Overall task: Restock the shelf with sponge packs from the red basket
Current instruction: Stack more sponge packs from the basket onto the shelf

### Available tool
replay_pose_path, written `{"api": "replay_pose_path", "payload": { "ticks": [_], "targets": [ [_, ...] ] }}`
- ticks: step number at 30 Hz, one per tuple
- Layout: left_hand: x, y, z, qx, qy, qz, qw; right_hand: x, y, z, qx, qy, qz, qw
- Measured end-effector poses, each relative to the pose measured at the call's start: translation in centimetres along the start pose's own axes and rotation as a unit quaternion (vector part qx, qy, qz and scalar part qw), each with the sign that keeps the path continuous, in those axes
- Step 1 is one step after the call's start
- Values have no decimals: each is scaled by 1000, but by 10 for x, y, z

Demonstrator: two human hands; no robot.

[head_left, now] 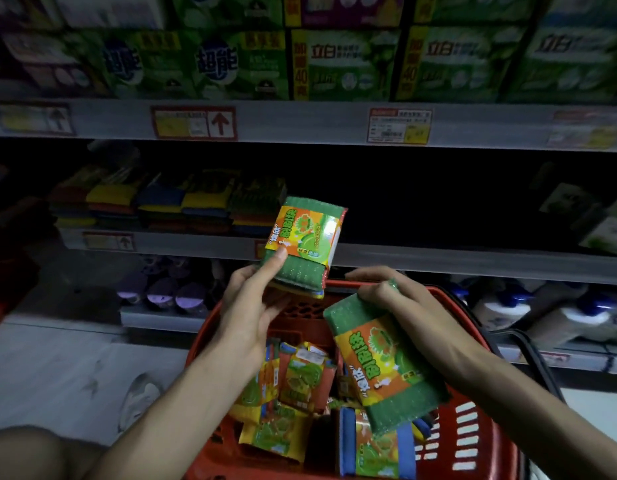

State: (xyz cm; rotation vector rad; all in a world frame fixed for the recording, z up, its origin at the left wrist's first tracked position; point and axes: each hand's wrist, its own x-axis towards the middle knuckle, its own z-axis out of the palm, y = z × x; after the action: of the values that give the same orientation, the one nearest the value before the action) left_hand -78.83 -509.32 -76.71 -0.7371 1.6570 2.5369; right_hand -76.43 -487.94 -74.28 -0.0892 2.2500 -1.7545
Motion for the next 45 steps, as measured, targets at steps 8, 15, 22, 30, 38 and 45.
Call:
{"api": "replay_pose_path", "payload": {
  "ticks": [8,15,22,30,38,45],
  "targets": [
    [-5,4,12,-23,-1,18,1000,-1,-8,17,-9,20,-62,998],
    [-5,7,14,-49,19,26,998,-2,-9,23,4,27,-96,995],
    [-6,6,15,-11,8,24,1000,-2,0,27,-6,33,-77,996],
    [1,-5,26,83,20,72,994,-2,-4,26,89,44,-76,992],
    [20,-1,34,183,-5,116,976,18,1,21,151,41,-54,986],
    [44,14,37,260,0,143,955,41,-1,26,178,37,-54,982]
  ]
}}
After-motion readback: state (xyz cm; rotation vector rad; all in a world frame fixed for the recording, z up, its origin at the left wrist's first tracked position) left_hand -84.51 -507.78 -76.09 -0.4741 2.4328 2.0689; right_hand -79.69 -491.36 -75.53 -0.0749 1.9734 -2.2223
